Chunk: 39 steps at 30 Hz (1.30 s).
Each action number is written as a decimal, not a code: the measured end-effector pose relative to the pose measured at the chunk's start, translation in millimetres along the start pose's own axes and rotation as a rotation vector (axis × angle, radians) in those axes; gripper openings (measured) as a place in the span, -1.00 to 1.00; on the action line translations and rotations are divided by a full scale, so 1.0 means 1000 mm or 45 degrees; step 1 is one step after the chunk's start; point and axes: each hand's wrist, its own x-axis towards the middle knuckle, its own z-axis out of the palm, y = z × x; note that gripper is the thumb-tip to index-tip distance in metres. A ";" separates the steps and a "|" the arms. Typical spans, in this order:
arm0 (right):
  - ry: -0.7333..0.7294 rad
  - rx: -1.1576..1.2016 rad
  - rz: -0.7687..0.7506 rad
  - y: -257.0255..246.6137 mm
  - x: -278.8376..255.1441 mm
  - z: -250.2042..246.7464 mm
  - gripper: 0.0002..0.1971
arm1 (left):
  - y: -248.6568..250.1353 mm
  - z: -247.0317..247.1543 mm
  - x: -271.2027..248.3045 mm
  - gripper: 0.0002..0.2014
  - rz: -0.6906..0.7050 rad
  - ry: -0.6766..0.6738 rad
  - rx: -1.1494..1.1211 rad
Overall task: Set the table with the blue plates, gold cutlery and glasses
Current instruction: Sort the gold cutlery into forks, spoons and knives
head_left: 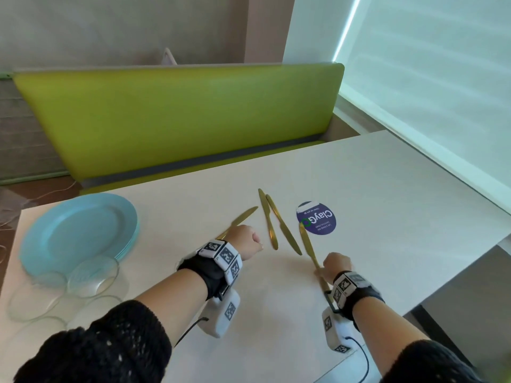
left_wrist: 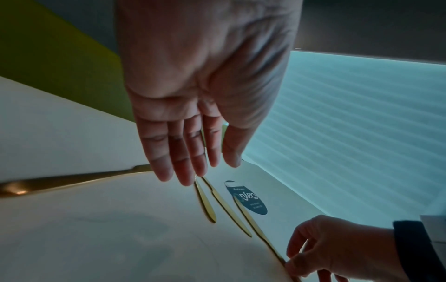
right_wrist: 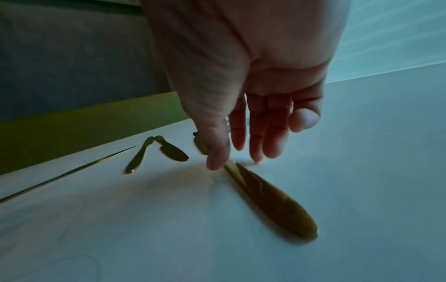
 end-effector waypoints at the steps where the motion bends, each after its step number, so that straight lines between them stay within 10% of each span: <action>1: -0.009 0.002 0.004 -0.001 0.003 0.000 -0.77 | 0.001 0.001 0.004 -0.71 -0.005 -0.001 -0.013; 17: 0.020 0.371 0.106 -0.015 0.010 -0.017 -0.76 | 0.017 0.012 0.036 -0.82 -0.021 -0.020 -0.266; 29: -0.315 1.110 -0.436 -0.090 0.005 -0.033 -0.82 | 0.017 0.009 0.047 -0.73 -0.277 -0.150 -0.927; 39: -0.199 0.765 -0.475 -0.108 0.029 -0.034 -0.90 | -0.014 -0.005 0.063 -0.84 -0.329 0.140 -0.975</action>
